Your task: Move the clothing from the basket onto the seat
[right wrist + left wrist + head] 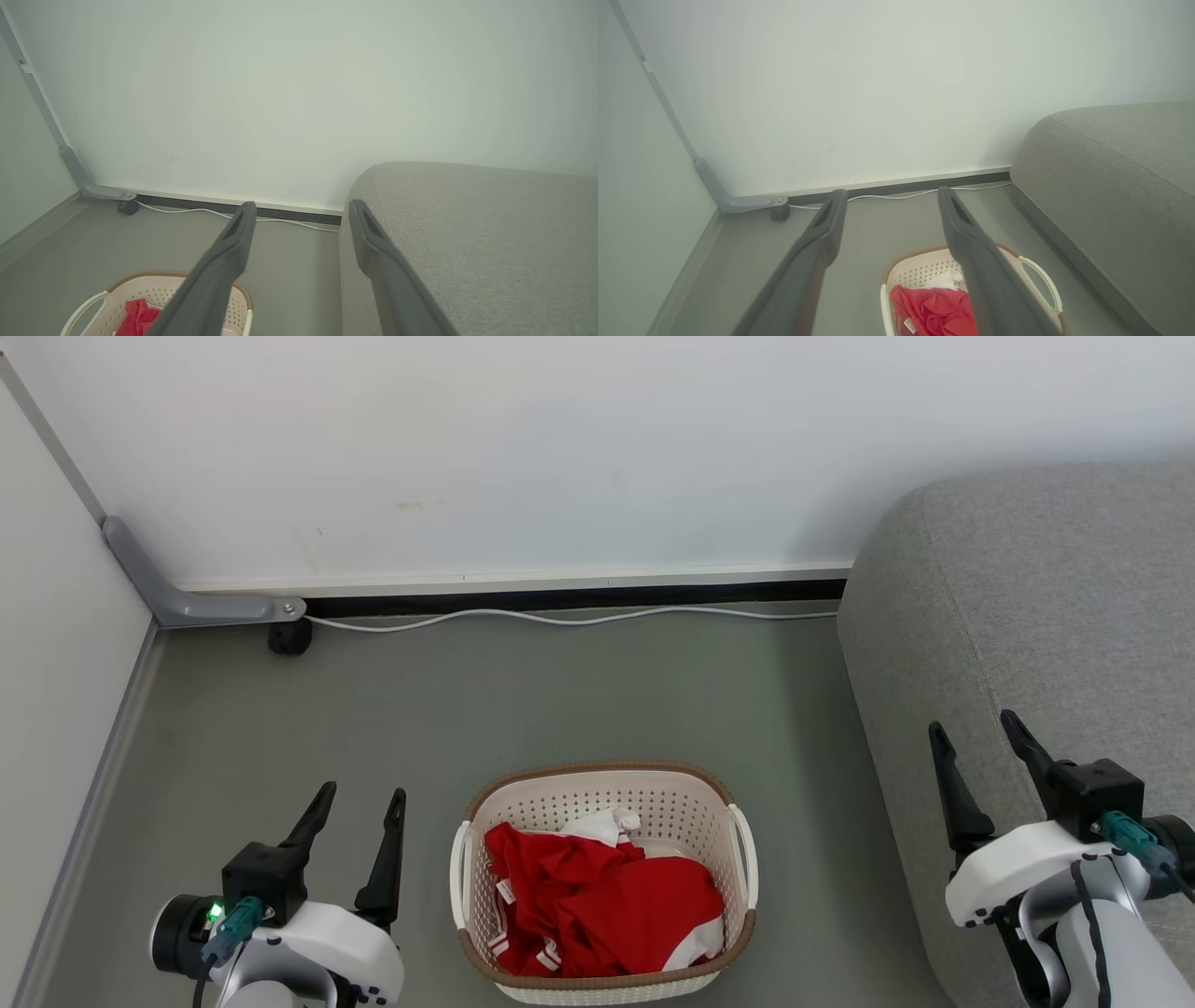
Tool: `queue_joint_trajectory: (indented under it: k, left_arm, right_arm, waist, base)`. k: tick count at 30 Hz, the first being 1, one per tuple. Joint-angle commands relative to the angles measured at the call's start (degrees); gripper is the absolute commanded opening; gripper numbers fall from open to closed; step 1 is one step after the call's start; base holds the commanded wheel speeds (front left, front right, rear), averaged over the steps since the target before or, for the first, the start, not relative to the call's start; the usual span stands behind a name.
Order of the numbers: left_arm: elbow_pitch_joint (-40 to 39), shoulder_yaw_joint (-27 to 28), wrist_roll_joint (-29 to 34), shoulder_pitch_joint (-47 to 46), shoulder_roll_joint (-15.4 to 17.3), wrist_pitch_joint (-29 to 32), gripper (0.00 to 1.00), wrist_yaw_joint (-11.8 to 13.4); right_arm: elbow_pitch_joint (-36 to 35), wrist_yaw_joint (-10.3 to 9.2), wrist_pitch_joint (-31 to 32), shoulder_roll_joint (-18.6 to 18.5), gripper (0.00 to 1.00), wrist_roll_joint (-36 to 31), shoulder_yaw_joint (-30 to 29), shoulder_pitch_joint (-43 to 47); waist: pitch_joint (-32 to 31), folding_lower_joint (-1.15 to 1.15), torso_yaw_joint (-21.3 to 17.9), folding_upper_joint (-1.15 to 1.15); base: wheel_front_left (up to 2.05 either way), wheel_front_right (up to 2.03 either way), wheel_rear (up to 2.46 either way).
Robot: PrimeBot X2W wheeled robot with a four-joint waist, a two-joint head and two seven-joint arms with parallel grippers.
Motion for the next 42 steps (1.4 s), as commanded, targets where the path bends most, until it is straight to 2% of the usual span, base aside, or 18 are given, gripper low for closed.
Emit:
queue_joint_trajectory:
  k: [1,8,25,32,42]
  left_arm:
    - [-1.2,2.0,0.2,-3.2,0.7,-0.8,1.00,0.0]
    - [-0.8,3.6,0.0,-3.3,0.2,-0.8,1.00,0.0]
    - [-1.2,2.8,-0.6,-4.3,-0.3,-0.8,1.00,0.0]
    - [-1.4,0.7,-1.9,-6.7,-0.5,-0.8,1.00,0.0]
    - [-1.6,-4.5,-5.1,-13.9,-0.6,-0.8,1.00,0.0]
  right_arm:
    - [-1.4,0.41,-0.8,-0.5,1.00,-0.6,0.8,-1.8]
    - [-1.2,0.41,-0.8,0.3,1.00,-0.3,-1.7,-1.6]
    - [-3.2,0.41,-0.8,0.5,1.00,-0.1,-1.7,-2.7]
    - [-6.5,0.41,-0.8,0.3,1.00,0.3,-2.6,-5.0]
    - [-10.9,0.41,-0.8,-0.7,1.00,0.3,-3.8,-11.7]
  waist:
    - [0.0,0.00,0.0,0.00]
    - [0.0,0.00,0.1,0.00]
    - [3.1,0.00,0.1,0.00]
    - [9.6,0.00,0.0,0.00]
    - [23.4,0.00,0.2,0.00]
  base:
    - [0.00,0.00,0.00]
    - [0.00,0.00,0.00]
    - [0.00,0.00,0.00]
    - [0.00,0.00,0.00]
    - [0.00,0.00,0.00]
